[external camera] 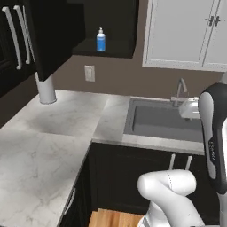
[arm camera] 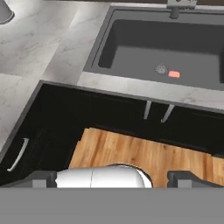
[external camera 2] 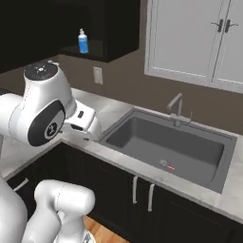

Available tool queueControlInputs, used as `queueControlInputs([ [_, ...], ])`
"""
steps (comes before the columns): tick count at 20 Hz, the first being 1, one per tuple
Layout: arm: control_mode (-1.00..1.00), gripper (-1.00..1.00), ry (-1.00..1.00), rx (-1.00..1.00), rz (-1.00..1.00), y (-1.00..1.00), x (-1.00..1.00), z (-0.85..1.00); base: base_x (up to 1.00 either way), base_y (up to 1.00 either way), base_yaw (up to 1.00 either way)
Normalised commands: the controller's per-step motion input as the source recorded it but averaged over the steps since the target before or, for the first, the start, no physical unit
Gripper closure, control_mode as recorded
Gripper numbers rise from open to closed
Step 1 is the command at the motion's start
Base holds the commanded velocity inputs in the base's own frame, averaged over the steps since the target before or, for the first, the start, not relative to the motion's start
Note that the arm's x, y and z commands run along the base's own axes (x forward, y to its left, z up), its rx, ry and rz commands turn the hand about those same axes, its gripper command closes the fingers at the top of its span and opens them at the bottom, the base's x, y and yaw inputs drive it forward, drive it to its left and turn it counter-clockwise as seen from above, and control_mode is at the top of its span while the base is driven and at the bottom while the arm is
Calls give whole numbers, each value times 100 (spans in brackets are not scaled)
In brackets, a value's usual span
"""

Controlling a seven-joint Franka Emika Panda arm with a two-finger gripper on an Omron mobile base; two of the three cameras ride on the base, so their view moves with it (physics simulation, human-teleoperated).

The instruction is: Pick up the bar soap and soap dispenser from the sink, and place them back in the cabinet, and close the cabinet door.

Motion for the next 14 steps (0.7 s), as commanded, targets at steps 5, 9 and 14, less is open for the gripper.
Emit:
queueControlInputs([
  [5,100,-100,0,0,0,0,0,0,-3,-48,-28],
  [9,100,-100,0,0,0,0,0,0,-1,-55,-25],
  [14,100,-100,0,0,0,0,0,0,0,-54,-23],
])
